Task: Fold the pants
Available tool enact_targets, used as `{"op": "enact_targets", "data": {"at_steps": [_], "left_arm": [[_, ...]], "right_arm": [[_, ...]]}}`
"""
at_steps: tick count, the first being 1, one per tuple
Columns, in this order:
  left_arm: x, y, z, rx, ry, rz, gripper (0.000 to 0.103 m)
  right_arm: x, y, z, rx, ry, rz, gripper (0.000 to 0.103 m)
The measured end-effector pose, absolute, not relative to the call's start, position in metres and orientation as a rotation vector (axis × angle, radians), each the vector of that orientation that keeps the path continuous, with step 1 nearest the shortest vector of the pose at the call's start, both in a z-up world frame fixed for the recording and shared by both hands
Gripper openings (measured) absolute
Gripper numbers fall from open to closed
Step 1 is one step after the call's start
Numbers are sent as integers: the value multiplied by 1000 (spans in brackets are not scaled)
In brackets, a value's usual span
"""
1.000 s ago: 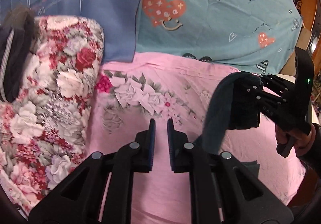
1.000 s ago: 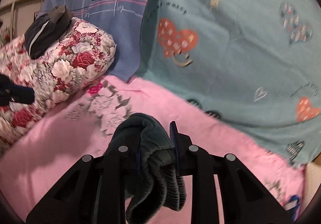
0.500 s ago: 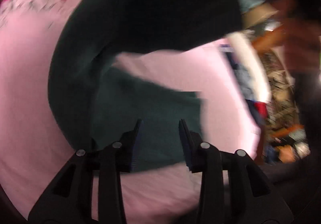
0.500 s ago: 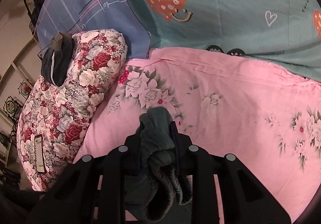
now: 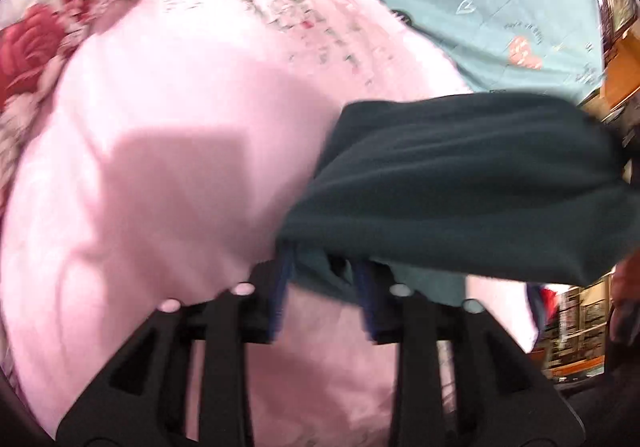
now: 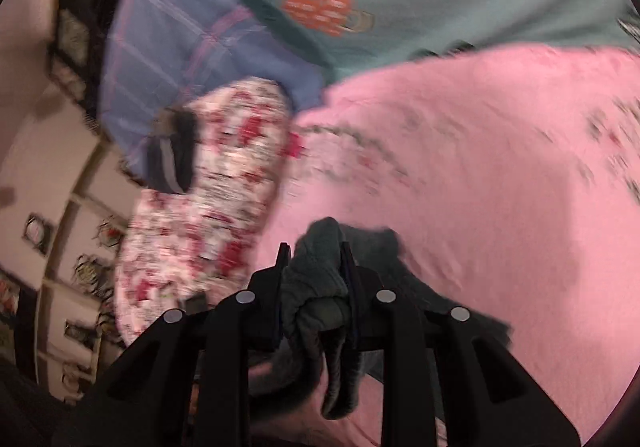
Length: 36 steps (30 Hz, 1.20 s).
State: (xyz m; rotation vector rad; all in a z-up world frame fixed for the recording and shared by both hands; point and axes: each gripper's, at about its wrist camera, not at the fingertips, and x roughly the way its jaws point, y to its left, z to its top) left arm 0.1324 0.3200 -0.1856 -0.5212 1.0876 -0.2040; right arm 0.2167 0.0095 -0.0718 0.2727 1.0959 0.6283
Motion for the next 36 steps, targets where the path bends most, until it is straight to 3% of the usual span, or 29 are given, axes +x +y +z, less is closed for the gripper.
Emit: {"op": "enact_targets", "data": {"at_steps": [1, 5, 8, 11, 16, 20, 21, 22, 24, 27, 29, 31, 36], "left_arm": [[127, 322, -186, -512, 1094, -187, 57], [100, 339, -189, -492, 1156, -141, 59], [96, 345, -183, -445, 1164, -120, 59], [109, 331, -167, -394, 1127, -160, 61], [141, 275, -145, -329, 1059, -314, 64], [171, 244, -180, -235, 1107, -263, 65], [177, 246, -192, -226, 1133, -225, 62], [182, 247, -197, -217, 1120, -201, 65], [184, 254, -200, -180, 1121, -151, 62], [181, 274, -197, -204, 1125, -70, 62], [177, 288, -198, -206, 1129, -20, 62], [177, 296, -196, -228, 1141, -17, 63], [172, 291, -163, -205, 1082, -9, 64]], "right_arm": [[209, -1, -99, 156, 1137, 520, 27], [181, -32, -175, -166, 1311, 257, 30], [168, -42, -163, -35, 1297, 300, 34], [161, -36, -141, 8, 1202, 345, 51], [150, -28, -140, -71, 1163, 378, 51], [154, -46, -162, -61, 1199, 340, 51], [156, -50, -175, -40, 1233, 334, 48], [161, -50, -190, -30, 1278, 338, 28], [167, -41, -196, -60, 1272, 346, 21], [175, -25, -175, -36, 1185, 432, 20], [184, -32, -169, -1, 1162, 439, 28], [192, -47, -172, 48, 1193, 419, 46], [211, -77, -182, 240, 1270, 525, 52]]}}
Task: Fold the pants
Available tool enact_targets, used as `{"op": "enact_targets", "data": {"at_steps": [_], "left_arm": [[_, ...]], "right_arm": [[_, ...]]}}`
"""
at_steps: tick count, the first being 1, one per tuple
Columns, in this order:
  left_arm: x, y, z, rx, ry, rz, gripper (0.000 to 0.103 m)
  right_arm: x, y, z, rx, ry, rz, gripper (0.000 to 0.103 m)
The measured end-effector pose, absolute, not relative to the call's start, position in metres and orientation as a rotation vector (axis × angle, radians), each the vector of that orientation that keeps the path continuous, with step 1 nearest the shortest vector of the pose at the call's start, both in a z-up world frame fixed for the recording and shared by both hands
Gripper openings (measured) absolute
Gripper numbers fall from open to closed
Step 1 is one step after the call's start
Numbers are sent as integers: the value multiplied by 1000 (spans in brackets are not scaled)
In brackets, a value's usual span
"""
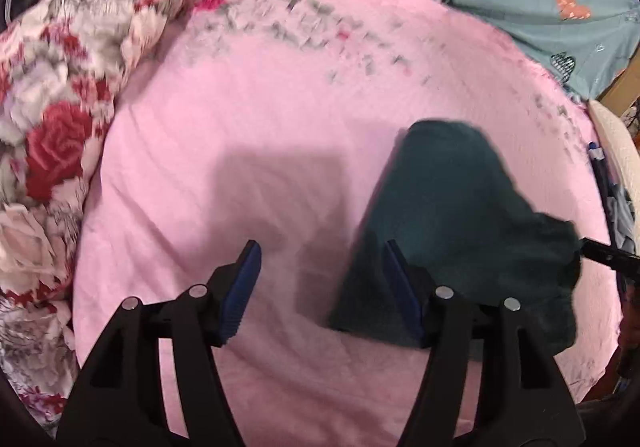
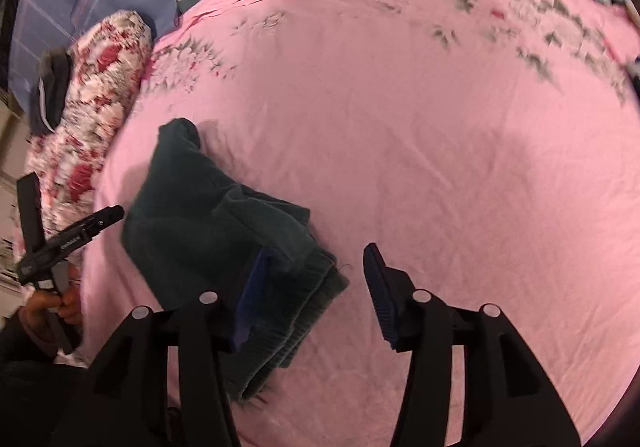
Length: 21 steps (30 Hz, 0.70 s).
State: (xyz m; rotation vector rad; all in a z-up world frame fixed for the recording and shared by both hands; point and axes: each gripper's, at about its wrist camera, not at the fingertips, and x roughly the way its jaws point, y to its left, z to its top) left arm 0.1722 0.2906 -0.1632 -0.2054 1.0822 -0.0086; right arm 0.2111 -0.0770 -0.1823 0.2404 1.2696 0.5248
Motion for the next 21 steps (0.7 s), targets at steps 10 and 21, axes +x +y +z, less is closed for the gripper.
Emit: {"op": "enact_targets", "data": {"at_steps": [10, 21], "left_arm": [[169, 276, -154, -209, 1115, -55, 76], [129, 390, -133, -503, 1038, 128, 76]], "right_arm": [[226, -24, -154, 210, 1223, 790, 54], [122, 186, -170, -486, 939, 1116, 47]]}}
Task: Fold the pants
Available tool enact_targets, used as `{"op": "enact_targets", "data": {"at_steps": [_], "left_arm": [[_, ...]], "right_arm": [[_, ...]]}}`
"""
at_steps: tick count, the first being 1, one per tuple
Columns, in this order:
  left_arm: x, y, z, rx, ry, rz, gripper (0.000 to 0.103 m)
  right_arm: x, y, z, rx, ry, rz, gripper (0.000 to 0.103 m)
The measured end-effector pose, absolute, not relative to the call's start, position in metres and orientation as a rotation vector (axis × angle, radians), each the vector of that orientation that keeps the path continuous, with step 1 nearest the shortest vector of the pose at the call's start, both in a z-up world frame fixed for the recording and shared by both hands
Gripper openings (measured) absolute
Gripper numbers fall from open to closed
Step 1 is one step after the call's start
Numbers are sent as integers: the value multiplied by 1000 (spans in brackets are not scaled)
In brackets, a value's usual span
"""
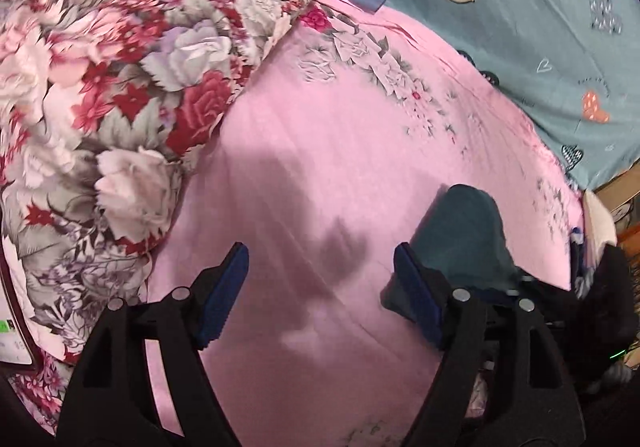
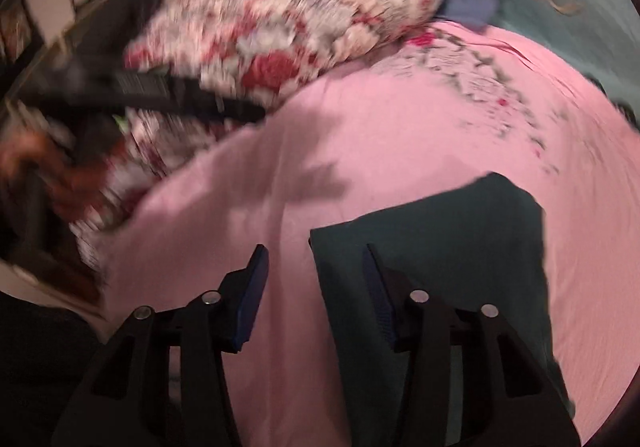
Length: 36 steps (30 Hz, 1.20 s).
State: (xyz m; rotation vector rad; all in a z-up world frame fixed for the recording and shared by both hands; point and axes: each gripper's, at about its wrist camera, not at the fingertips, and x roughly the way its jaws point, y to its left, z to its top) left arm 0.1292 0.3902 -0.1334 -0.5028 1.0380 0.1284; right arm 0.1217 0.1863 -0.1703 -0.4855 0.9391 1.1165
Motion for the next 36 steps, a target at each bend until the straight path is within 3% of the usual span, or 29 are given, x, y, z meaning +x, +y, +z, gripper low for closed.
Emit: {"op": "enact_targets", "data": {"at_steps": [5, 7, 9, 15, 23, 26, 27, 28, 29, 30, 31, 36], "left_arm": [[127, 399, -138, -608, 1038, 7, 77], [134, 396, -144, -653, 1056, -81, 79], [145, 390, -151, -689, 1079, -161, 80], [188, 359, -186, -864, 1194, -457, 91], [238, 308, -250, -1079, 1368, -699, 93], [246, 289, -253, -967, 1369, -715, 76], [247, 286, -251, -953, 1368, -737, 58], [247, 282, -248, -912, 1362, -738, 37], [247, 279, -245, -852, 1363, -723, 30], [245, 276, -243, -776, 1363, -700, 23], [245, 276, -241, -747, 1362, -684, 20], [231, 260, -220, -583, 1313, -613, 18]], "right_arm": [[102, 199, -198, -784, 813, 1020, 45], [108, 192, -195, -771, 817, 980, 14], [122, 183, -184, -665, 875, 947, 8], [123, 161, -134, -523, 819, 881, 7], [118, 163, -134, -534, 829, 842, 7], [113, 165, -138, -521, 864, 833, 8], [112, 161, -140, -509, 906, 837, 8], [113, 153, -139, -479, 951, 832, 13], [113, 143, -135, -457, 957, 810, 19], [114, 128, -128, -422, 958, 773, 33], [115, 114, -122, -393, 956, 740, 43], [153, 14, -111, -129, 1053, 507, 47]]}}
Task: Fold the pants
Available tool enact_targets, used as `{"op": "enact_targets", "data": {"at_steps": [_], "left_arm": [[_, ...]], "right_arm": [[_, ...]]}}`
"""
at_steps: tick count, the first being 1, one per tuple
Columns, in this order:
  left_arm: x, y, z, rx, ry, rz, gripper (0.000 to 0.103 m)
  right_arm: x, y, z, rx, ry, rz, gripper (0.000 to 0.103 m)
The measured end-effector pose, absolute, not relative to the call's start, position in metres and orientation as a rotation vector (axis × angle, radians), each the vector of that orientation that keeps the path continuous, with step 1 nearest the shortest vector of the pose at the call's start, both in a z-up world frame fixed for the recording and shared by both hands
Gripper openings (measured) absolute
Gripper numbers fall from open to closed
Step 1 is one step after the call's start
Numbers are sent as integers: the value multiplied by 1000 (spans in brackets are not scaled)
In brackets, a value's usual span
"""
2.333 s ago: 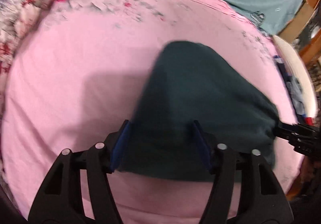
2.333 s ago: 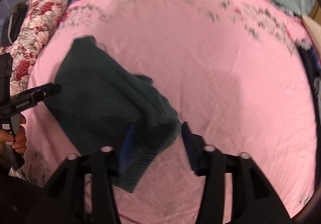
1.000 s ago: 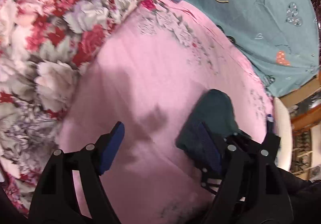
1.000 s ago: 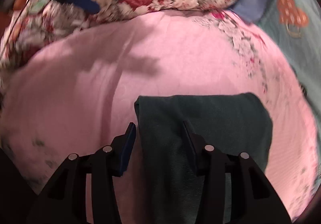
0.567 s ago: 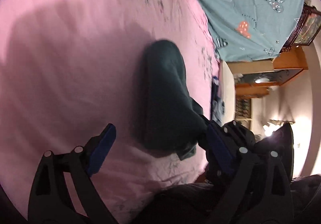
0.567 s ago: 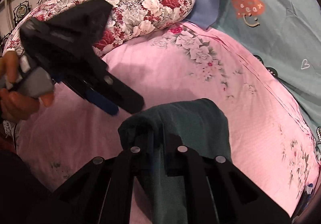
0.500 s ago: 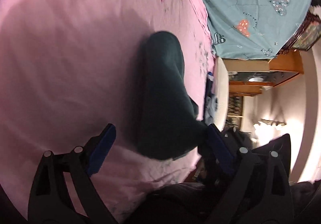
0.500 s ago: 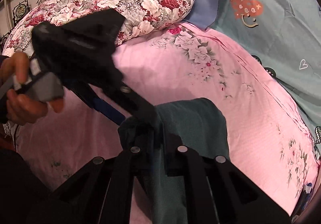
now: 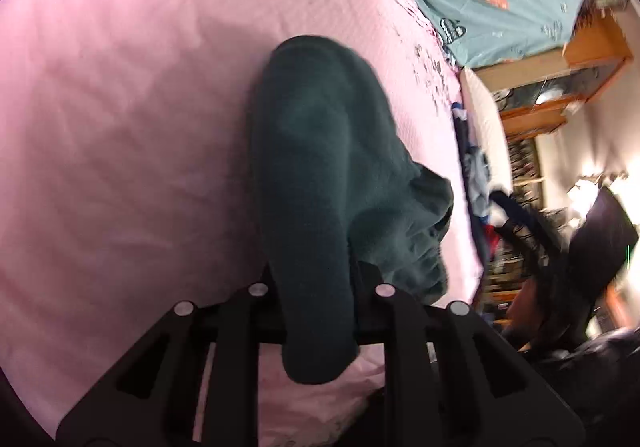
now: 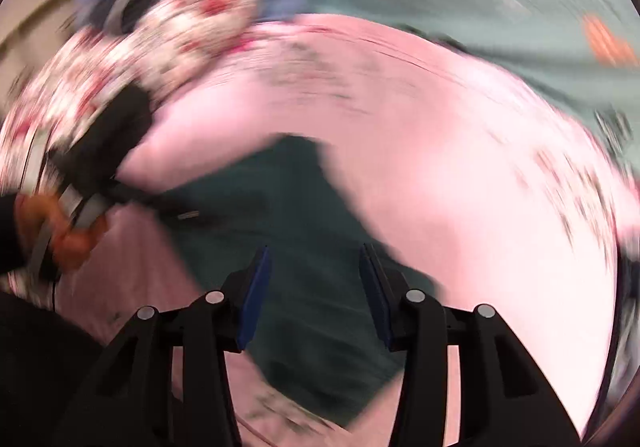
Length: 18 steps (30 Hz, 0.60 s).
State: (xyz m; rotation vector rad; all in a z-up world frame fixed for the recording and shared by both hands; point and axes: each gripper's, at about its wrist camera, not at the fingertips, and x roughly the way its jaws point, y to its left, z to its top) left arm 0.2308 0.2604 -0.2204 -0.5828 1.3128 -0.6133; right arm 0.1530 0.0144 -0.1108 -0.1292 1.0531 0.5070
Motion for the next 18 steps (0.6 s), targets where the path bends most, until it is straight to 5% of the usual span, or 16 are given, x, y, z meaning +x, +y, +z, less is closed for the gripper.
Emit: {"op": "enact_targets", "data": {"at_steps": [18], "left_arm": [[202, 238, -208, -575, 1322, -310, 18]], "right_arm": [[223, -9, -212, -35, 1295, 865, 53]]}}
